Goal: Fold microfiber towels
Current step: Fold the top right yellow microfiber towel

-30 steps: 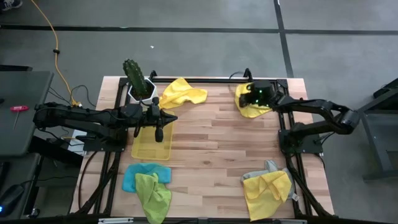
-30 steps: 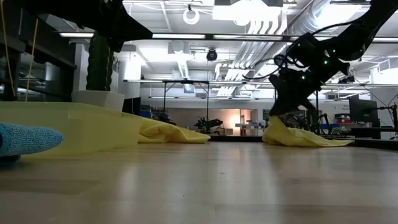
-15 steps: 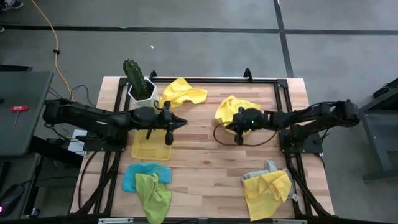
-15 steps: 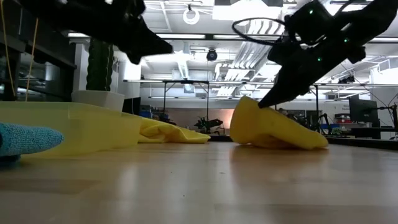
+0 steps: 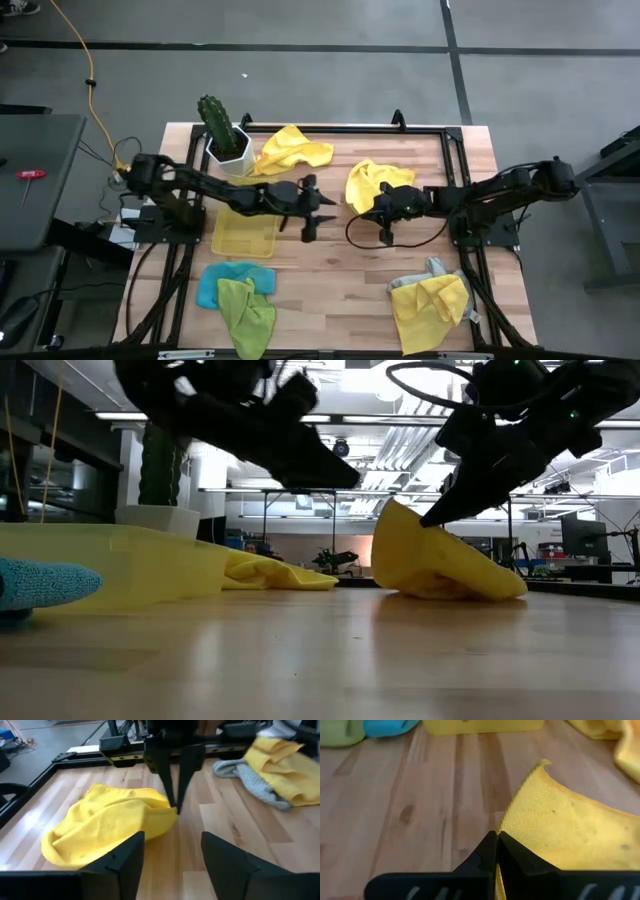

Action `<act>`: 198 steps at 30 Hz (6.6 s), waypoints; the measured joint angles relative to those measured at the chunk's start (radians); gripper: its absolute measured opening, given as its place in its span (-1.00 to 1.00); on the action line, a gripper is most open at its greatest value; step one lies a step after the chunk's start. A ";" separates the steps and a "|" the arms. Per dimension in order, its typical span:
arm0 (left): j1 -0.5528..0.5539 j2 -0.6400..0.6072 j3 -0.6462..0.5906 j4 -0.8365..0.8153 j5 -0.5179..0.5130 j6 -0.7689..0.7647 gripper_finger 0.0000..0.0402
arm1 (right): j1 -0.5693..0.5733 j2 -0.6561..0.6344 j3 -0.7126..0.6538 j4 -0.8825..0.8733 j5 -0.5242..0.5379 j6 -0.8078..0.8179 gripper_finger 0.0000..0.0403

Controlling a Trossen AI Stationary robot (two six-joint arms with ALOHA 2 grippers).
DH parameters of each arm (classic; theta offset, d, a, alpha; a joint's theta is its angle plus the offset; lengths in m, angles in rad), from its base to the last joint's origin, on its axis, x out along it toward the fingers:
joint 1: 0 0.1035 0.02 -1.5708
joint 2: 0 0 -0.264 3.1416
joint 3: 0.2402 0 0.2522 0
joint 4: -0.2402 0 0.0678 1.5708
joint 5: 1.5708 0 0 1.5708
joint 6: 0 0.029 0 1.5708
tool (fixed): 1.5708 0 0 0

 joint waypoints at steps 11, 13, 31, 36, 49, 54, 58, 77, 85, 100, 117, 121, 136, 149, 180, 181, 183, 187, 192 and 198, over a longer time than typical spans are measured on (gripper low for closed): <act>0.000 0.130 0.063 -0.008 0.017 0.052 0.14 | 0.050 0.168 0.002 0.134 -0.014 -0.047 -1.00; 0.000 0.139 0.063 -0.010 0.018 0.053 0.14 | 0.050 0.192 0.015 0.134 -0.033 -0.062 -1.00; -0.003 0.148 0.063 -0.087 0.129 0.112 0.14 | 0.050 0.258 0.100 0.124 -0.078 -0.130 -1.00; -0.003 0.148 0.063 -0.058 0.128 0.114 0.02 | 0.050 0.258 0.100 0.118 -0.078 -0.130 -1.00; -0.003 0.148 0.063 -0.045 0.126 0.130 -0.76 | 0.050 0.258 0.100 0.117 -0.078 -0.127 -1.00; -0.003 0.148 0.063 -0.052 0.109 0.130 -0.97 | 0.050 0.258 0.100 0.119 -0.041 -0.110 -1.00; -0.003 0.148 0.063 -0.096 0.073 0.130 -0.99 | 0.047 0.247 0.125 0.041 0.082 -0.023 -0.94; 0.004 0.109 0.063 -0.345 0.055 0.123 -1.00 | -0.067 -0.015 0.054 -0.644 0.581 0.424 -0.12; 0.004 0.107 0.063 -0.340 0.057 0.122 -1.00 | -0.324 -0.101 -0.063 -0.519 0.488 0.570 -0.17; 0.004 0.107 0.063 -0.338 0.064 0.120 -1.00 | -0.499 -0.091 -0.076 -0.505 0.174 0.517 -0.28; 0.004 0.108 0.063 -0.337 0.065 0.121 -1.00 | -0.499 -0.091 -0.077 -0.544 0.119 0.511 -0.44; 0.004 0.108 0.063 -0.337 0.065 0.122 -1.00 | -0.499 -0.091 -0.077 -0.558 0.118 0.509 -0.71; 0.019 -0.026 0.063 -0.366 -0.085 0.122 -1.00 | -0.457 -0.320 -0.049 -0.665 0.085 0.465 -1.00; 0.169 -0.323 0.224 -0.449 -0.201 0.141 -1.00 | -0.363 -0.633 0.298 -0.858 0.333 0.351 -1.00; 0.511 0.078 0.746 -0.659 -0.250 0.175 -1.00 | -0.846 -0.515 0.530 -1.024 0.452 0.020 -1.00; 0.506 0.077 0.746 -0.667 -0.251 0.174 -1.00 | -0.847 -0.515 0.530 -1.029 0.447 0.028 -1.00; 0.499 0.072 0.746 -0.688 -0.252 0.176 -1.00 | -0.846 -0.515 0.530 -1.049 0.441 0.041 -1.00; 0.477 0.069 0.746 -0.755 -0.249 0.178 -1.00 | -0.846 -0.516 0.530 -1.121 0.437 0.074 -1.00; 0.433 0.075 0.746 -0.872 -0.236 0.154 -1.00 | -0.825 -0.531 0.492 -1.180 0.405 0.121 -1.00; 0.349 0.076 0.746 -0.990 -0.215 0.099 -1.00 | -0.766 -0.578 0.378 -1.186 0.348 0.201 -1.00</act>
